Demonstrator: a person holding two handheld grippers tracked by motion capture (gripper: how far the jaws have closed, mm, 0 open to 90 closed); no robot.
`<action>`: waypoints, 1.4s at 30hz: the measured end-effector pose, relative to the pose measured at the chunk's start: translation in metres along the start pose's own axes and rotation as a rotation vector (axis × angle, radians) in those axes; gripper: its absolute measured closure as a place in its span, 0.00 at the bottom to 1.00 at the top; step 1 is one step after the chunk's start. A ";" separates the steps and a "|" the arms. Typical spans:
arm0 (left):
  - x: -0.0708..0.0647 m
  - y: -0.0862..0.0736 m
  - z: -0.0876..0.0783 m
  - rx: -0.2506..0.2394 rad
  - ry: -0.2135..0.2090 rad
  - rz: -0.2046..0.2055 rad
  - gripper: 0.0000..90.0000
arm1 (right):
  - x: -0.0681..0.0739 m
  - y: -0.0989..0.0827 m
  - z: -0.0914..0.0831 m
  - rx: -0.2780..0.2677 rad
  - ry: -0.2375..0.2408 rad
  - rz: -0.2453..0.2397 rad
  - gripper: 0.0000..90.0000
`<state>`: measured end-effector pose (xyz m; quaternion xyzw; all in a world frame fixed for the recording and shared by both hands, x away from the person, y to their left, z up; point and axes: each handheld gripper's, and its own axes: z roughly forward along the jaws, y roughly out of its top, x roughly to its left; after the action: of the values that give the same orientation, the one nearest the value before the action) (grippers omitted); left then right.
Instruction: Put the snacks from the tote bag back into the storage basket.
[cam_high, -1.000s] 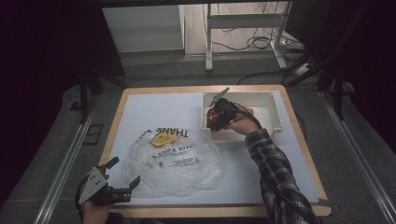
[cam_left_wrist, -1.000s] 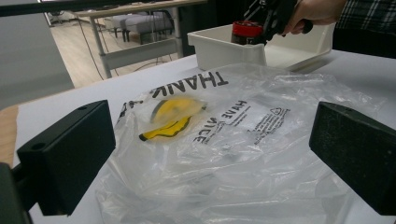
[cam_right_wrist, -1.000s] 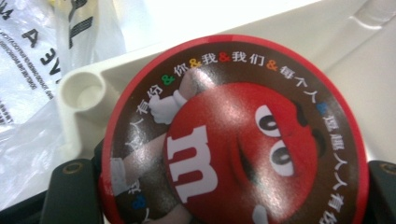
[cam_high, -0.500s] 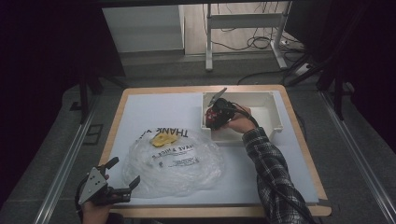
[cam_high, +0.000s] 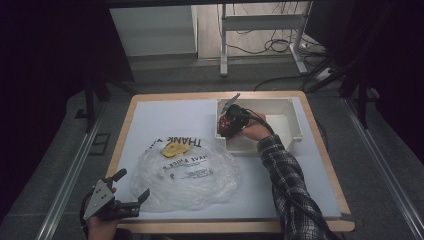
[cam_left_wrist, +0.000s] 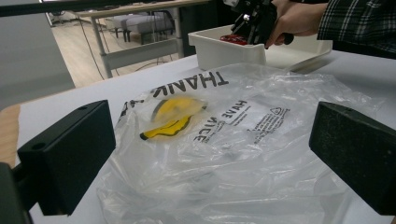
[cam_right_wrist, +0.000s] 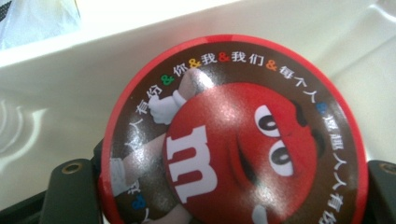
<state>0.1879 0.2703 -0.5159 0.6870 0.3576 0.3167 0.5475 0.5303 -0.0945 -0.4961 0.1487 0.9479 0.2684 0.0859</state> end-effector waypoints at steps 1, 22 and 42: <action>0.000 0.000 0.000 -0.001 0.000 -0.001 0.00 | 0.000 0.000 0.001 0.001 0.000 -0.001 0.28; 0.000 0.000 -0.001 0.000 0.001 0.000 0.00 | -0.008 -0.003 0.005 -0.021 -0.001 -0.001 0.28; -0.001 0.000 0.000 0.005 0.001 0.006 0.00 | -0.006 -0.002 0.002 -0.057 -0.040 0.030 0.10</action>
<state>0.1870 0.2695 -0.5159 0.6894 0.3564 0.3178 0.5448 0.5356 -0.0970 -0.4980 0.1655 0.9357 0.2933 0.1050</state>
